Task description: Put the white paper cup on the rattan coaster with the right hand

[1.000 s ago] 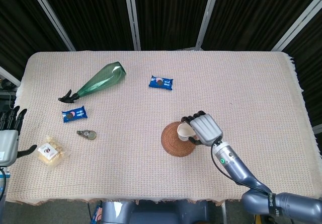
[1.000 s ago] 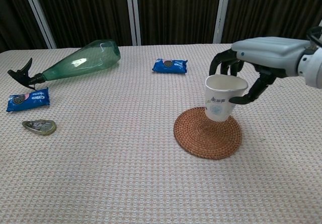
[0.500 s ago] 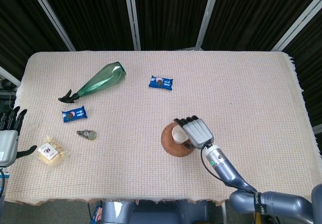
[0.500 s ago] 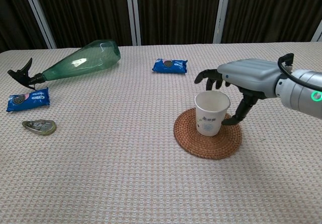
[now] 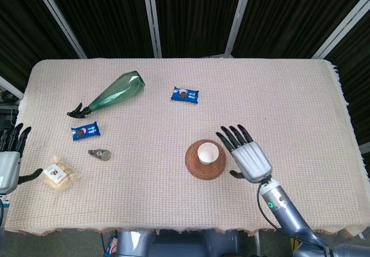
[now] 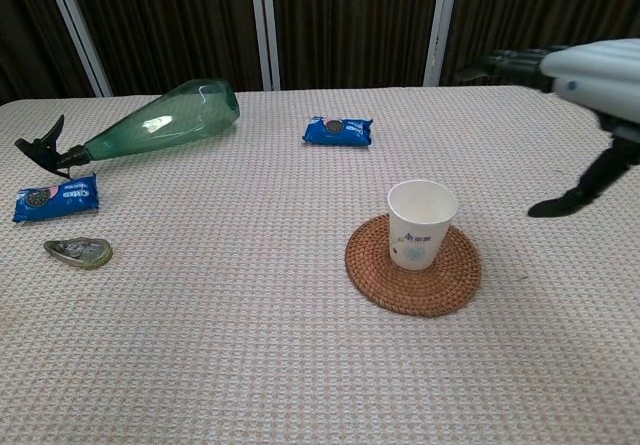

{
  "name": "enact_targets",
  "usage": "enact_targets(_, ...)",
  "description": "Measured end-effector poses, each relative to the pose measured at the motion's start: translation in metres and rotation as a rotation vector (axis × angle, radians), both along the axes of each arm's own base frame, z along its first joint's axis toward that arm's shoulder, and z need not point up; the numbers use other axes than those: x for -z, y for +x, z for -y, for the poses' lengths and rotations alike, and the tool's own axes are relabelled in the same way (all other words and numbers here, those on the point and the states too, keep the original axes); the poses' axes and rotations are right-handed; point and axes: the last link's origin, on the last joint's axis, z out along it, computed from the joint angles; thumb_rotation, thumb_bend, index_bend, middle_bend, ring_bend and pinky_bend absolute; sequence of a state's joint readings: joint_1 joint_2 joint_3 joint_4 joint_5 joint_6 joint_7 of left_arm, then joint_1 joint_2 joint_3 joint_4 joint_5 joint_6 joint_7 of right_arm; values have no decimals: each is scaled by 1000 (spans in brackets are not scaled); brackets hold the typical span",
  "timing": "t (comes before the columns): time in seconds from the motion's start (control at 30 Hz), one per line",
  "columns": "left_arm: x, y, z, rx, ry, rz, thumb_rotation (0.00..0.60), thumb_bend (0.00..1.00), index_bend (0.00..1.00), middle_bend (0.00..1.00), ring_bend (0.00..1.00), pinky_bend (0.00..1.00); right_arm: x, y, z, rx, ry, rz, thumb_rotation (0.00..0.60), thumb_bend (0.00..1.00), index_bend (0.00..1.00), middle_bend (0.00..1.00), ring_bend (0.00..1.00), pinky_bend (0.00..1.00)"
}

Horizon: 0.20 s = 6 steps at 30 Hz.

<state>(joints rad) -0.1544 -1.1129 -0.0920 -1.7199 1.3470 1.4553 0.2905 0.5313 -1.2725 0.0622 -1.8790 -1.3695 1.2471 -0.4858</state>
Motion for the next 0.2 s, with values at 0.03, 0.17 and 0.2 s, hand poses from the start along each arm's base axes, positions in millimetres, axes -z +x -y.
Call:
enact_targets(0.03,0,0,1,2,0,2,600,0,0,0,0,0,-6,-6,-5,11,-15,14,600,0,0,0,0,0)
enact_targets(0.17,0,1,7,17,7,11,600,0,0,0,0,0,-29,-37,-29,57,-87,81,600,0,0,0,0,0)
enact_targets(0.2,0,1,9,20,9,15,600,0,0,0,0,0,-35,-47,-35,62,-114,91,600,0,0,0,0,0)
